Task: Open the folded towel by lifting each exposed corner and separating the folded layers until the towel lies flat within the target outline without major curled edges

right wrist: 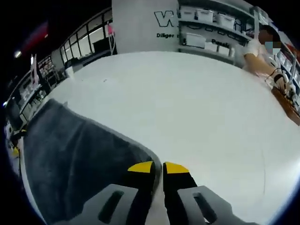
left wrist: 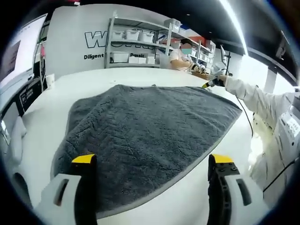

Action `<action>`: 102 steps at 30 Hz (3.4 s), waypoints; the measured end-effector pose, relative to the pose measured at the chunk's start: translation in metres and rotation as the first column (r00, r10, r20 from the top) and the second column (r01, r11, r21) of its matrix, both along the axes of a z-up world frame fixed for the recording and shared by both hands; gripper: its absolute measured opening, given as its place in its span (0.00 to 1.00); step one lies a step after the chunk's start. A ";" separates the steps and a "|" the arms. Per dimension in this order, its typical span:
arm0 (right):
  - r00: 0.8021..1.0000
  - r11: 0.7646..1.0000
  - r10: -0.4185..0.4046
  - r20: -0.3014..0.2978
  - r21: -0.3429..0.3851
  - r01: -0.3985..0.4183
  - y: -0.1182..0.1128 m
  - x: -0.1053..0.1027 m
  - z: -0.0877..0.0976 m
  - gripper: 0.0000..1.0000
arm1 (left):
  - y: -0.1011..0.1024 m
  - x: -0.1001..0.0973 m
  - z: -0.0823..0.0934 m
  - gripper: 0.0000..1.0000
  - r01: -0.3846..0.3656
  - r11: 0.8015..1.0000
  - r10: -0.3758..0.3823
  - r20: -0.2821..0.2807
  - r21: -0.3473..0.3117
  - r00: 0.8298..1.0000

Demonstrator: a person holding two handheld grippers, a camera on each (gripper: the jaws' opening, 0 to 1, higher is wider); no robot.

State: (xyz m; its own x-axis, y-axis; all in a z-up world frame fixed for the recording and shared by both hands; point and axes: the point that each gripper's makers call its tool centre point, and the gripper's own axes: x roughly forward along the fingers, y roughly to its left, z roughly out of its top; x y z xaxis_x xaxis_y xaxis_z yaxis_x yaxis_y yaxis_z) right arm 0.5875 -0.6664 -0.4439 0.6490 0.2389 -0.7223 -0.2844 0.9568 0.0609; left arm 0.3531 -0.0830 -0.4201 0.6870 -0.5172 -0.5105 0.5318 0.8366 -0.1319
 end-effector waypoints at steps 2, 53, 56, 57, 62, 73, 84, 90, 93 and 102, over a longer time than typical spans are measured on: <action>1.000 1.000 -0.001 0.000 0.006 0.001 0.000 0.001 0.000 0.01 | 0.000 0.000 0.001 0.97 -0.001 1.000 0.001 0.001 -0.001 1.000; 0.959 0.763 0.273 -0.072 -0.592 -0.261 -0.007 0.012 -0.002 0.00 | 0.001 -0.006 0.007 0.95 -0.010 1.000 0.010 0.021 0.001 1.000; 0.958 0.722 0.273 -0.084 -0.641 -0.262 -0.010 0.011 -0.002 0.00 | 0.003 -0.007 0.007 0.95 -0.011 1.000 0.011 0.020 0.003 1.000; 0.957 0.712 0.276 -0.087 -0.650 -0.264 -0.009 0.010 -0.002 0.00 | 0.003 -0.007 0.007 0.95 -0.011 1.000 0.011 0.020 0.003 1.000; 0.952 0.623 0.282 -0.123 -0.730 -0.279 -0.013 0.013 -0.003 0.00 | 0.006 -0.007 0.008 0.95 -0.018 1.000 0.018 0.022 0.003 1.000; 0.951 0.551 0.273 -0.143 -0.787 -0.277 -0.017 0.013 -0.002 0.00 | 0.004 -0.007 0.008 0.95 -0.014 1.000 0.014 0.023 0.004 1.000; 0.985 0.712 0.171 -0.020 -0.688 -0.138 -0.026 0.010 0.014 0.17 | 0.002 -0.007 0.010 0.95 -0.010 1.000 0.010 0.026 0.005 1.000; 0.994 0.861 0.072 0.081 -0.508 -0.021 -0.034 0.000 0.032 0.34 | 0.001 -0.007 0.009 0.95 -0.008 1.000 0.008 0.026 0.003 1.000; 0.996 0.922 0.031 0.081 -0.388 0.003 -0.035 -0.009 0.035 0.41 | -0.001 -0.007 0.009 0.95 -0.003 1.000 0.003 0.026 0.000 1.000; 0.997 0.992 0.021 0.075 -0.129 -0.011 -0.027 -0.039 0.041 0.44 | -0.005 -0.007 0.011 0.96 0.009 1.000 -0.009 0.031 -0.004 0.999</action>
State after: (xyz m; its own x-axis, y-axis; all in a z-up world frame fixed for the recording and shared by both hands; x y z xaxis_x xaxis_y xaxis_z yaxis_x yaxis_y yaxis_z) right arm 0.5486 -0.6931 -0.4028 0.7000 0.1581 -0.6964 -0.2992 0.9504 -0.0849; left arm 0.3463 -0.0883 -0.4094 0.6977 -0.5254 -0.4869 0.5431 0.8312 -0.1187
